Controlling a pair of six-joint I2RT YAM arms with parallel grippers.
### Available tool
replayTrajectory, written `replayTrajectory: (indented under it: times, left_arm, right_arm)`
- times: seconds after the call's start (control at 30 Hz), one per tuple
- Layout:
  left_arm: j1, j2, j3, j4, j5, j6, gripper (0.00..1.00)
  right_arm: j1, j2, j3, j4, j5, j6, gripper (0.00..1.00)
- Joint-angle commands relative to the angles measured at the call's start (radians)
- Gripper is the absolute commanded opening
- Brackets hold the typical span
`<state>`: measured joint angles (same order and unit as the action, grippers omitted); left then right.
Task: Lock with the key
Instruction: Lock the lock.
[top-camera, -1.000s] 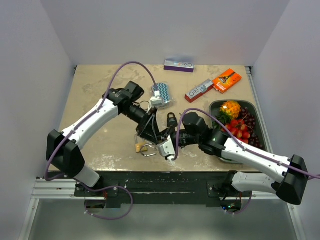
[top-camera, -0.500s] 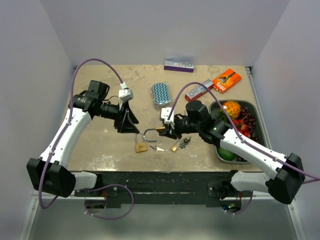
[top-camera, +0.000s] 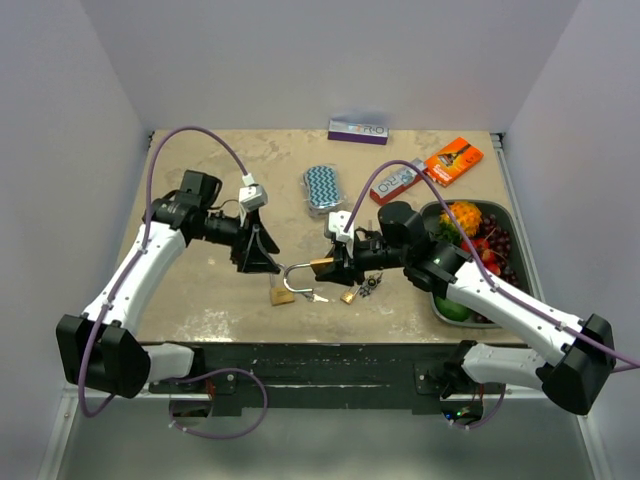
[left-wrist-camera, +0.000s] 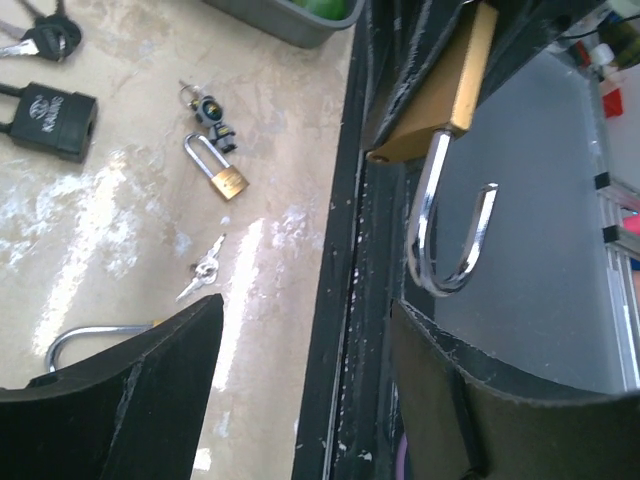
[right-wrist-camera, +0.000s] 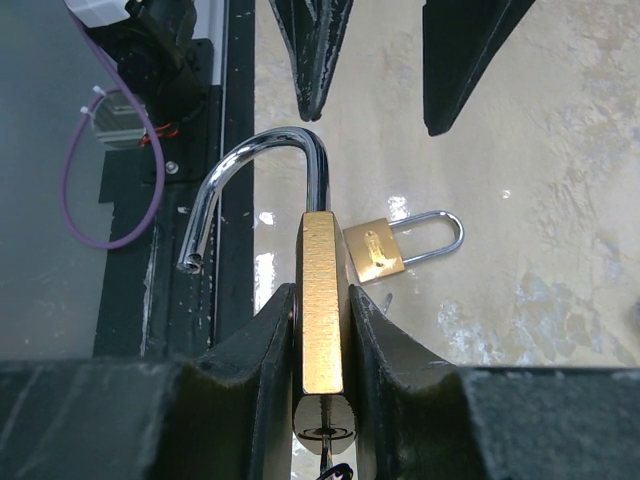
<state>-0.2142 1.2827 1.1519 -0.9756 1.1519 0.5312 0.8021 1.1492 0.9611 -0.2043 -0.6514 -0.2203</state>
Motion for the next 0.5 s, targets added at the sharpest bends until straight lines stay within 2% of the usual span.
replayTrajectory:
  times: [0.0,0.13,0.33,0.47]
  left_arm:
    - [-0.028,-0.042,-0.018,0.066,0.136,-0.045,0.72]
    - [-0.082,-0.049,-0.035,0.032,0.172,-0.022,0.72]
    - [-0.083,-0.066,-0.052,0.031,0.18,-0.019,0.71]
    - [-0.076,-0.088,-0.076,0.083,0.215,-0.086,0.7]
  right_arm:
    - [-0.001,-0.029,0.054,0.129,-0.051,0.05,0.0]
    - [-0.001,-0.023,0.057,0.128,-0.034,0.041,0.0]
    - [-0.001,-0.025,0.057,0.131,-0.037,0.041,0.0]
    - [-0.001,-0.028,0.059,0.134,-0.04,0.048,0.0]
